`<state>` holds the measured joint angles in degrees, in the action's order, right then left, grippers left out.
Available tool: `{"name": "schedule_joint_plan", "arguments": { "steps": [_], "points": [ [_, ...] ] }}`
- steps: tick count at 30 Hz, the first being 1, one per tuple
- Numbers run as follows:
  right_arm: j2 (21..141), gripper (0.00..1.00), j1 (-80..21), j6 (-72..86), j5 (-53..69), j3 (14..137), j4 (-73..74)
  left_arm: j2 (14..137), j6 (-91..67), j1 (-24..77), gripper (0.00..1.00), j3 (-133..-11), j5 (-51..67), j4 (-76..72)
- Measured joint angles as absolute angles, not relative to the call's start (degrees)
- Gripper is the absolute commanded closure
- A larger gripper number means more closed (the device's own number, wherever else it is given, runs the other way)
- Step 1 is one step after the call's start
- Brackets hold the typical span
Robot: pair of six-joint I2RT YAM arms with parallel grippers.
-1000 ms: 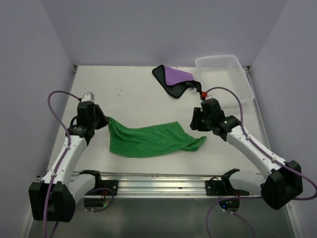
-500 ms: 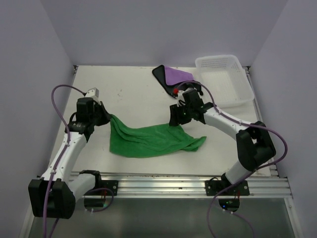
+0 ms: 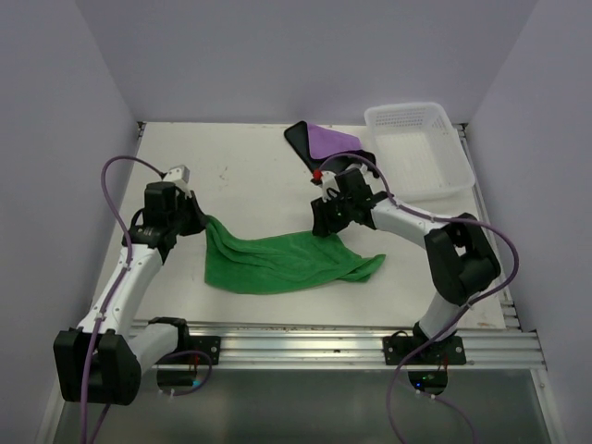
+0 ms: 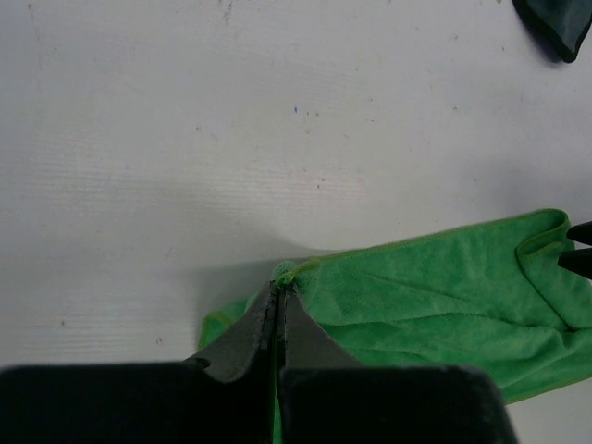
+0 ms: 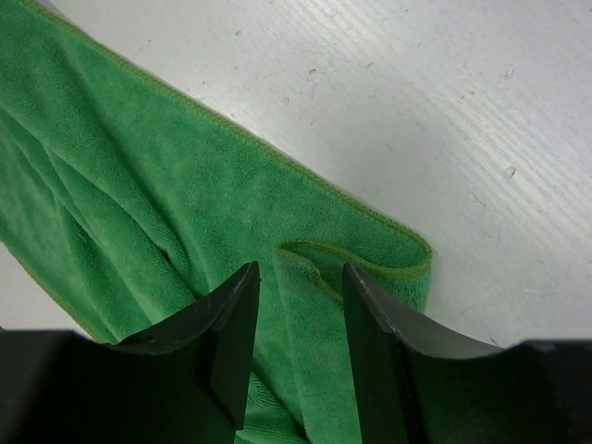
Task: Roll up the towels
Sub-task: Flatten the towel
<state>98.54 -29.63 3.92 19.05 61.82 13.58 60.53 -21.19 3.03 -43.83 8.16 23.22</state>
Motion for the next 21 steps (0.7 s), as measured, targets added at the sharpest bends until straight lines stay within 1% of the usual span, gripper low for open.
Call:
{"name": "schedule_joint_plan", "arguments": {
  "steps": [12, 16, 19, 21],
  "points": [
    [101.21, 0.59, -29.63, 2.94, 22.06, 61.14, 10.66, 60.75, -18.39, 3.03, 1.00, -43.83, 8.34, 23.51],
    [101.21, 0.63, -29.63, 2.92, 22.09, 59.75, 9.96, 60.75, -18.20, 3.03, 1.00, -43.83, 8.36, 23.51],
    [101.21, 0.64, -29.63, 2.87, 22.04, 58.43, 9.80, 60.73, -18.15, 3.03, 1.00, -43.83, 8.34, 23.59],
    [101.19, 0.68, -29.63, 2.85, 21.61, 57.65, 9.47, 60.62, -18.11, 3.03, 1.00, -43.83, 8.34, 23.62]
  ]
}}
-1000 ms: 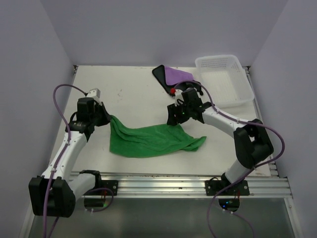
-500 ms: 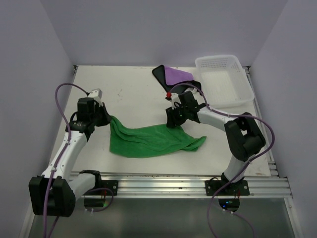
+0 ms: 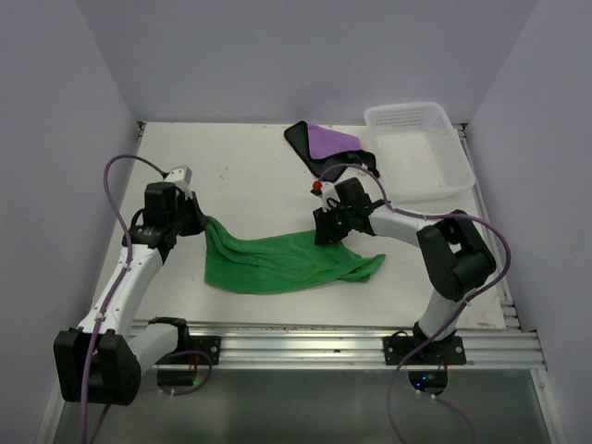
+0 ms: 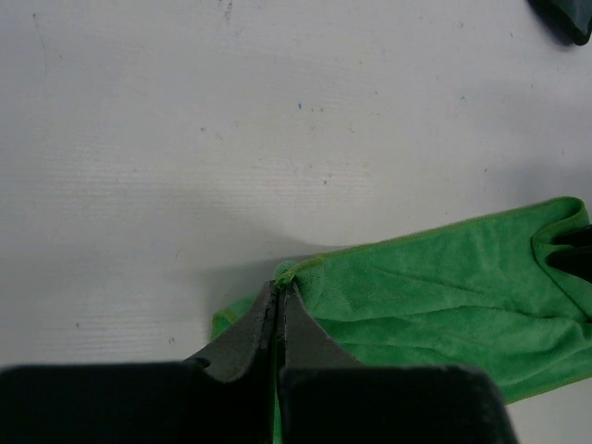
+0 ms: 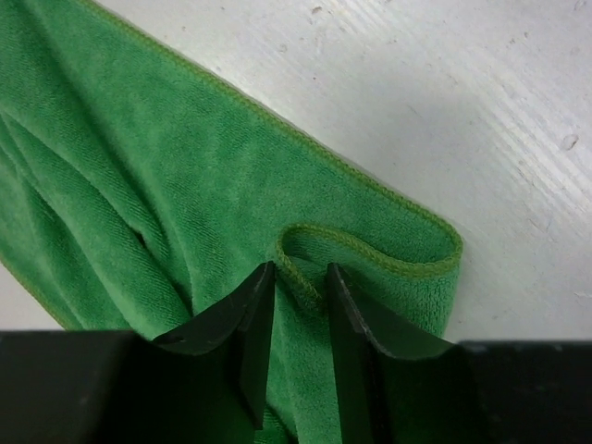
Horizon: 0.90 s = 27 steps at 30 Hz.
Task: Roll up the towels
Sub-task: Flatten the towel
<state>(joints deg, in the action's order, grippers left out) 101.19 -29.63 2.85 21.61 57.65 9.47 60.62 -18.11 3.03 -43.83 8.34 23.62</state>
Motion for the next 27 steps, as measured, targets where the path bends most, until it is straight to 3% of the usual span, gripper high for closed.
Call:
{"name": "schedule_joint_plan", "arguments": {
  "steps": [11, 27],
  "points": [
    [99.02, 1.00, -29.69, 3.81, 17.15, 55.70, 7.46, 60.23, -17.80, 3.03, 1.00, -43.83, 8.32, 23.66],
    [80.58, 1.00, -25.50, 6.92, -0.01, 74.37, 28.69, 60.86, -17.23, 3.03, 1.00, -49.80, -2.59, 26.37]
  ]
}}
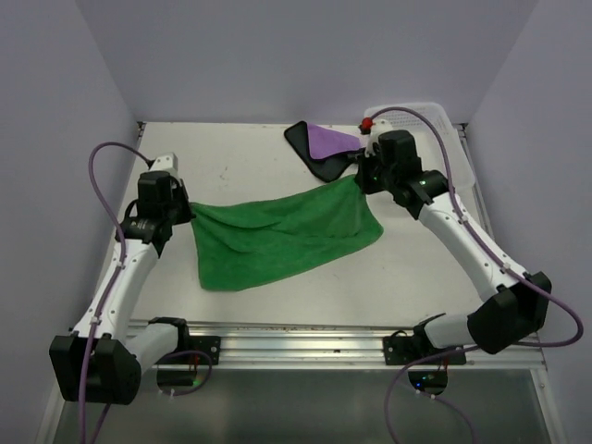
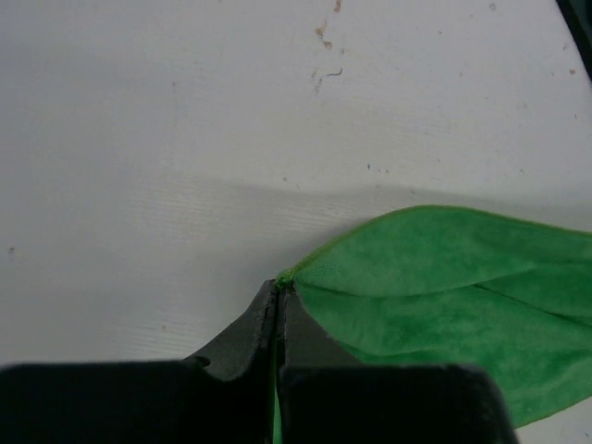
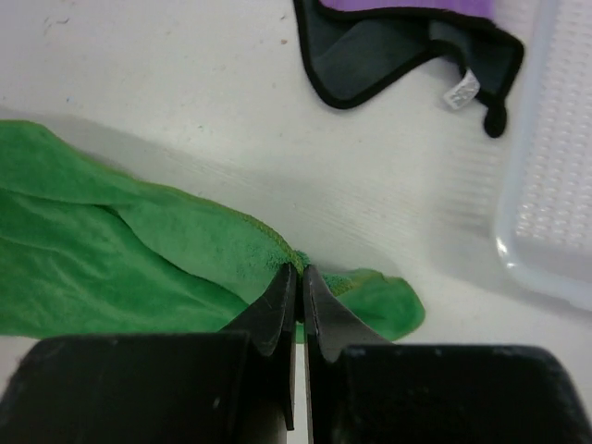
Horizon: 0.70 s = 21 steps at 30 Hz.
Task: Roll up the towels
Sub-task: Flatten the towel
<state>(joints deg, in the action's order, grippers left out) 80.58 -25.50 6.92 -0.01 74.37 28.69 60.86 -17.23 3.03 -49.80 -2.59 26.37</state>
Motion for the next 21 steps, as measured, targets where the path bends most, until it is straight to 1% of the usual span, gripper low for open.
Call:
{"name": "schedule_joint_plan", "arguments": {
  "steps": [3, 8, 21],
  "points": [
    [77.58, 1.00, -23.64, 7.60, -3.38, 76.42, 32.36, 60.47, -17.08, 3.03, 1.00, -51.11, -6.26, 27.44],
    [73.19, 1.00, -22.59, 8.67, -6.92, 76.47, 37.47, 58.50, -17.41, 3.03, 1.00, -54.22, -11.33, 29.43],
    [59.66, 1.00, -22.59, 10.22, -7.97, 76.31, 45.43, 45.32, -16.88, 3.03, 1.00, -55.42, -12.38, 29.95]
  ]
}}
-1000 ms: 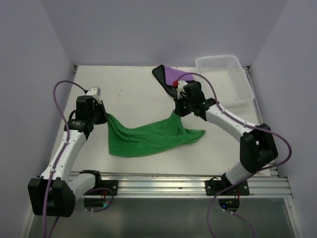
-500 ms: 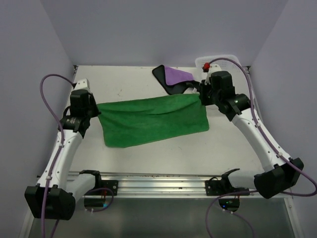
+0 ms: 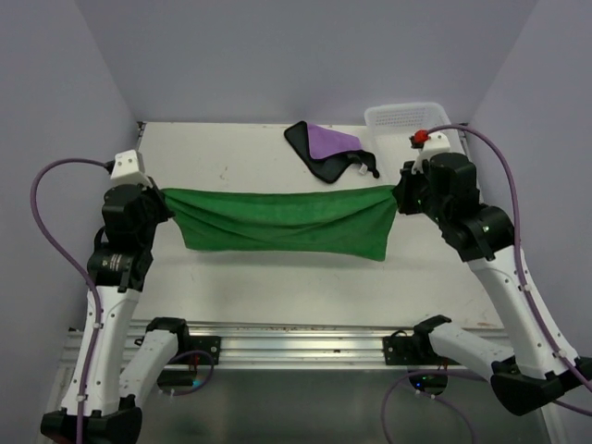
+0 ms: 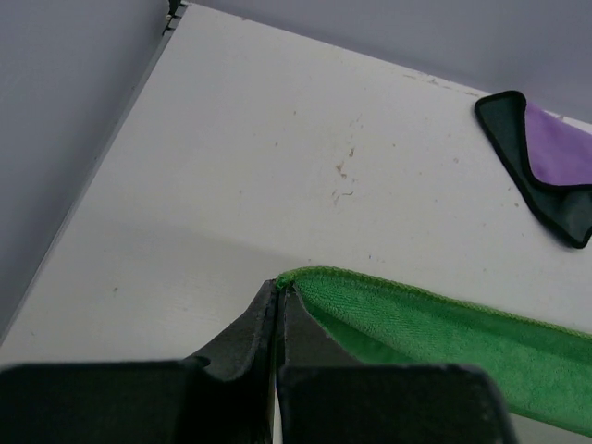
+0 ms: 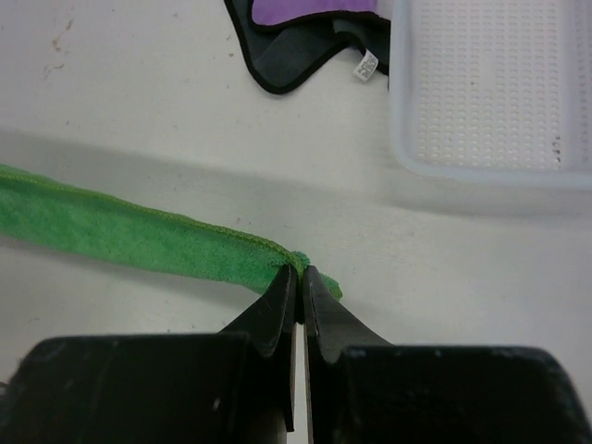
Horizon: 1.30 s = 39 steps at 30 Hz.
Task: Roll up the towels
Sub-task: Flatten the towel
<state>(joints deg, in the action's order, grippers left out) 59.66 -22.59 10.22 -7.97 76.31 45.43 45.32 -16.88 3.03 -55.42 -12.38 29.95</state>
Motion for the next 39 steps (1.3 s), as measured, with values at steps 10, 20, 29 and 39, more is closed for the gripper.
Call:
{"name": "schedule_joint_plan", "arguments": {
  "steps": [10, 20, 29, 39],
  "points": [
    [49.98, 1.00, -22.59, 14.37, -4.49, 74.13, 51.70, 34.85, -18.76, 3.03, 1.00, -55.16, -12.45, 36.51],
    [43.33, 1.00, -22.59, 19.00, -3.57, 69.65, 54.85, 28.16, -20.99, 3.03, 1.00, -54.00, -13.76, 40.91],
    [57.43, 1.00, -22.55, 19.77, -9.89, 68.38, 50.85, 43.31, -22.15, 3.03, 1.00, -50.89, -14.90, 37.28],
    [75.77, 1.00, -21.10, 16.53, -14.17, 68.47, 38.41, 64.64, -22.09, 3.03, 1.00, -50.33, -15.75, 27.29]
  ]
}}
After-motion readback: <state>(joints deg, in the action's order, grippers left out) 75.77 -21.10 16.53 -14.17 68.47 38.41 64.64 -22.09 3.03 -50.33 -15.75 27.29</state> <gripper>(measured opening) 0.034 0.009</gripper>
